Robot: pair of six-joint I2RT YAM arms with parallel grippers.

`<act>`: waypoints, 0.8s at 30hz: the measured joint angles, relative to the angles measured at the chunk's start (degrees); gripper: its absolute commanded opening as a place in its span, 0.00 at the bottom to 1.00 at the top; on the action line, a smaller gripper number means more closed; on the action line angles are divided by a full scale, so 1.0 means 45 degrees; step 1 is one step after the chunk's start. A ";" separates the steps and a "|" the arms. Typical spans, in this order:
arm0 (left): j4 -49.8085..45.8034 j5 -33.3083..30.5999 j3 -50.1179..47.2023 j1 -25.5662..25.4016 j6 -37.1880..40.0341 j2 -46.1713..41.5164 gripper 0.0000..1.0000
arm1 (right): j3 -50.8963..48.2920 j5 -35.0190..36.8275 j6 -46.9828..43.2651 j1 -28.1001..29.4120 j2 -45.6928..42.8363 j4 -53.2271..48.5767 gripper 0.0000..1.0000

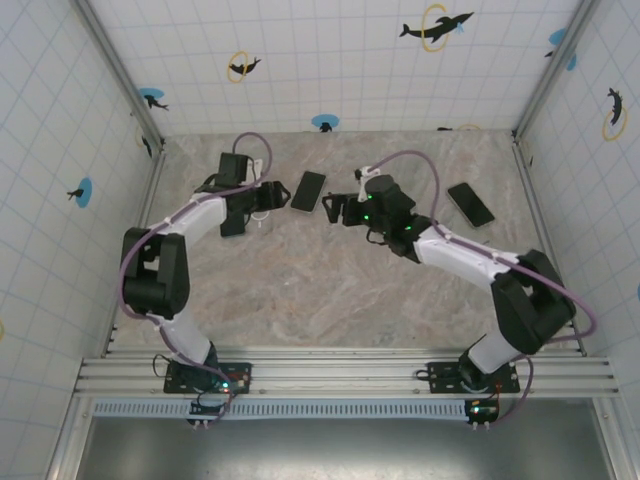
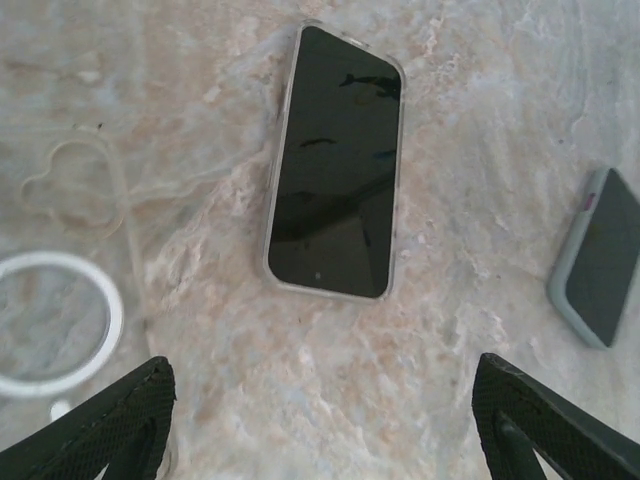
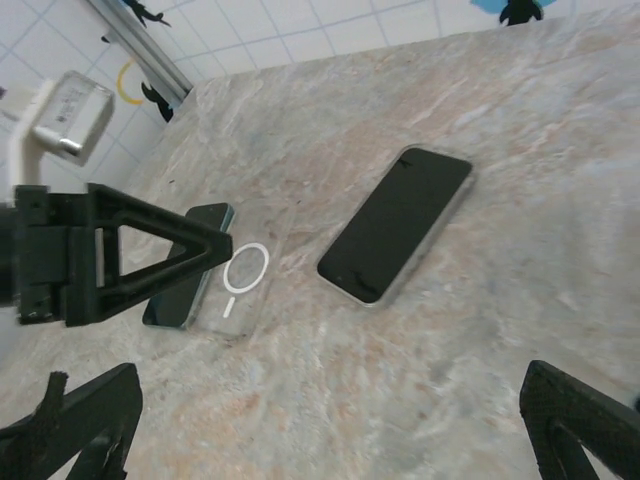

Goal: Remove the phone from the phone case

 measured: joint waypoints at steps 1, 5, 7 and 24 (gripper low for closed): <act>0.0049 -0.0204 0.0170 -0.0175 0.0117 0.0282 0.81 | -0.0185 -0.0083 -0.0107 -0.0170 -0.0301 -0.0102 0.99; 0.0146 -0.1083 0.1112 -0.0758 0.0602 0.1627 0.86 | -0.0845 -0.0321 -0.0515 -0.0908 -0.1350 -0.0690 0.99; 0.0180 -0.1404 0.1486 -0.0986 0.0763 0.2215 0.88 | -0.1200 -0.0437 -0.0641 -0.1229 -0.1758 -0.0957 0.99; -0.0335 -0.2633 0.4182 -0.1841 0.1467 0.4877 0.94 | -0.2594 -0.1132 -0.0656 -0.2710 -0.2851 -0.1880 1.00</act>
